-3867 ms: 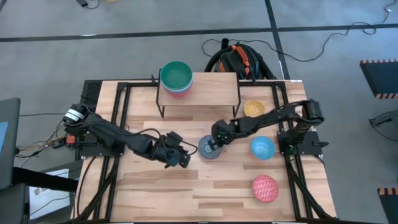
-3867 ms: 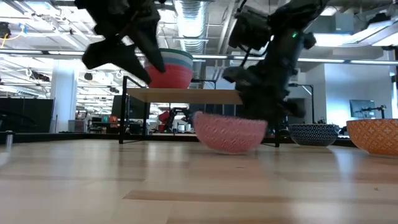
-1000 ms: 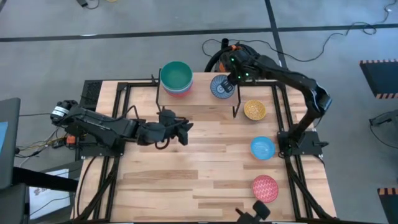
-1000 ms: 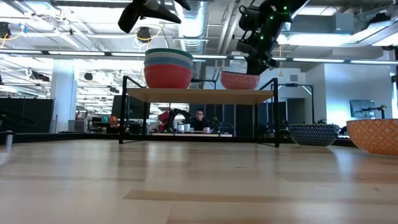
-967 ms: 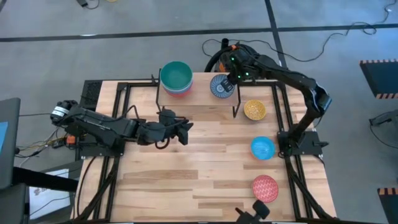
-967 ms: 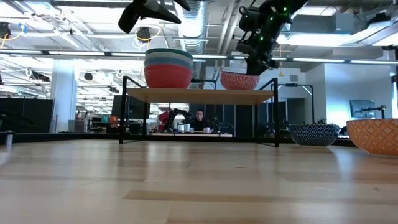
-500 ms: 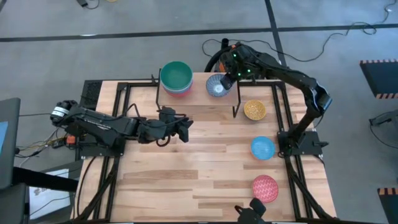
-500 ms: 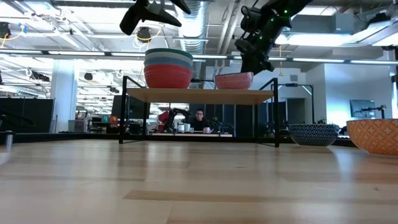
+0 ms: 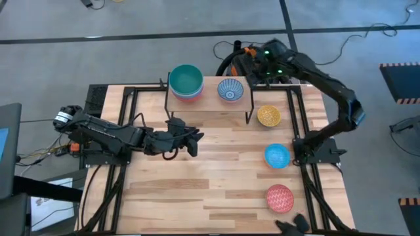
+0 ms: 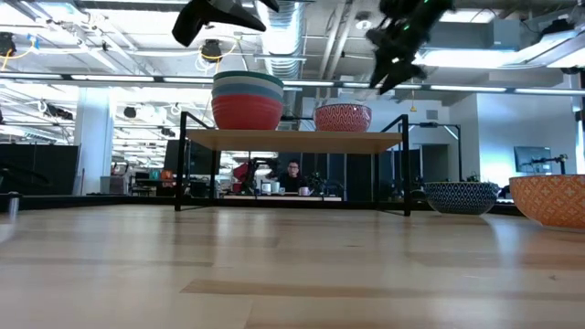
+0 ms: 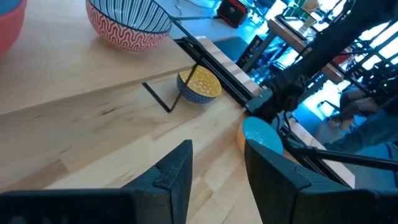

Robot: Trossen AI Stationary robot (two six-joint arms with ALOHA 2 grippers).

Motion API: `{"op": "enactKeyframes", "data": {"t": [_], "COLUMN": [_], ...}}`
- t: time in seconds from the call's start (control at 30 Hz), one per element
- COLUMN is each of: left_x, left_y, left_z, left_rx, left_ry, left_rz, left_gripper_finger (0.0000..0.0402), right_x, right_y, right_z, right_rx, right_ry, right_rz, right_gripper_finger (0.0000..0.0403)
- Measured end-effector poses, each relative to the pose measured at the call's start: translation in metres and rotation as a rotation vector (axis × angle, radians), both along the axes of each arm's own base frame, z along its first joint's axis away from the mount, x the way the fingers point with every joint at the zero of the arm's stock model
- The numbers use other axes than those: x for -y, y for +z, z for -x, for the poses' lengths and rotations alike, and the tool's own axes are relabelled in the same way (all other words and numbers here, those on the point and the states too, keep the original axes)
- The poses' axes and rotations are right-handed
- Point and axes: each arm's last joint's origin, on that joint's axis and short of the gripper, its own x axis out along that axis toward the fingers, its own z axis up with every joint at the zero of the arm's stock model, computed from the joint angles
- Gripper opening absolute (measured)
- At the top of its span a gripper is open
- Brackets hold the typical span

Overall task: Place and stack bowls onto a shelf
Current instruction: Stack the yellow patterned bowl on top of the blue patterned bowl on the shelf

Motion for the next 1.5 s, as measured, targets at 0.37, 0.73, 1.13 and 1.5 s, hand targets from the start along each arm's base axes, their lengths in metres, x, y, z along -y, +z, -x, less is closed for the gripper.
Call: {"op": "enactKeyframes", "data": {"t": [0.37, 0.73, 1.13, 1.5], "left_x": [0.019, 0.021, 0.038, 0.042], "left_y": [-0.001, -0.002, -0.013, -0.016], "left_z": [0.006, 0.007, 0.018, 0.022], "left_rx": [-0.004, -0.005, -0.074, -0.102], "left_ry": [0.004, -0.025, -0.043, -0.053], "left_rz": [-0.033, 0.000, 0.071, 0.081], "left_gripper_finger": [0.0130, 0.0130, 0.0130, 0.0130], "right_x": [-0.019, -0.026, -0.019, -0.014], "right_y": [-0.066, -0.142, -0.182, -0.216], "right_z": [0.084, 0.100, 0.088, 0.076], "right_rx": [-0.123, -0.275, -0.432, -0.533], "right_ry": [-0.329, -0.457, -0.482, -0.433], "right_rz": [-0.196, -0.354, -0.390, -0.520], "right_gripper_finger": [0.0184, 0.0168, 0.0150, 0.0101]}}
